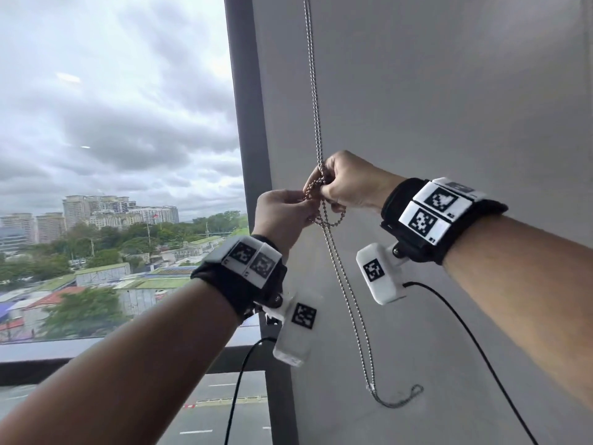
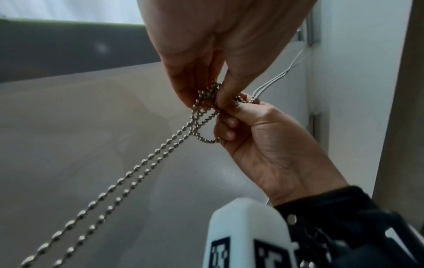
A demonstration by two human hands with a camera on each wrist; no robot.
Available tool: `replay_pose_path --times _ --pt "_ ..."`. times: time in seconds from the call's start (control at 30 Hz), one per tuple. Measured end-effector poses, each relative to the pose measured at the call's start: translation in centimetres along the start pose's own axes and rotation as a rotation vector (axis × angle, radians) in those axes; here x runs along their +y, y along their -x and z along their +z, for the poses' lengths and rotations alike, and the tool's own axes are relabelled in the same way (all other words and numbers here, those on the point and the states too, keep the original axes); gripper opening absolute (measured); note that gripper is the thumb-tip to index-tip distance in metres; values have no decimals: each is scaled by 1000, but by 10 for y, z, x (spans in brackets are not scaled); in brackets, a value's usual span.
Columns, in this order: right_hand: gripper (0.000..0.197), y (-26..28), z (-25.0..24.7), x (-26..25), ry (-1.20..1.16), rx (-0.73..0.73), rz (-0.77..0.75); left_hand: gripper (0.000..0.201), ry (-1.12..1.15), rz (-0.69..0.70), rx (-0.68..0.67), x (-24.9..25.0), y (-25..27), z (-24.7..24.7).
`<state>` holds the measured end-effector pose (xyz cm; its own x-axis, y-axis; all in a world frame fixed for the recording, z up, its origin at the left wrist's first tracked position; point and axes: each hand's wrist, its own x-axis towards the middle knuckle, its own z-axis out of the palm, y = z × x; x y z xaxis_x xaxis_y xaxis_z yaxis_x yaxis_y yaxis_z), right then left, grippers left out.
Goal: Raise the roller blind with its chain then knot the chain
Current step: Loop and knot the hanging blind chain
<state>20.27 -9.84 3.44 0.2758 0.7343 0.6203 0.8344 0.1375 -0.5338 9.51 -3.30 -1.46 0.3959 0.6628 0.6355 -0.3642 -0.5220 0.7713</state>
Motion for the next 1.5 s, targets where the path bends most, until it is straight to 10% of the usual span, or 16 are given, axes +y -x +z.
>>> replay_pose_path --times 0.27,0.6,1.03,1.27,1.5 --pt "3 5 -7 -1 37 24 -64 17 329 -239 -14 4 -8 -3" --pt "34 15 -5 -9 -212 -30 5 9 268 -310 -349 5 -2 -10" --pt "21 28 -9 -16 -441 -138 125 41 241 -220 -208 11 0 -14" --pt "22 32 -7 -12 -400 -134 56 2 206 -186 -125 16 -6 -20" --pt "18 31 -1 -10 -334 -75 -20 12 258 -258 -162 11 -9 -25"
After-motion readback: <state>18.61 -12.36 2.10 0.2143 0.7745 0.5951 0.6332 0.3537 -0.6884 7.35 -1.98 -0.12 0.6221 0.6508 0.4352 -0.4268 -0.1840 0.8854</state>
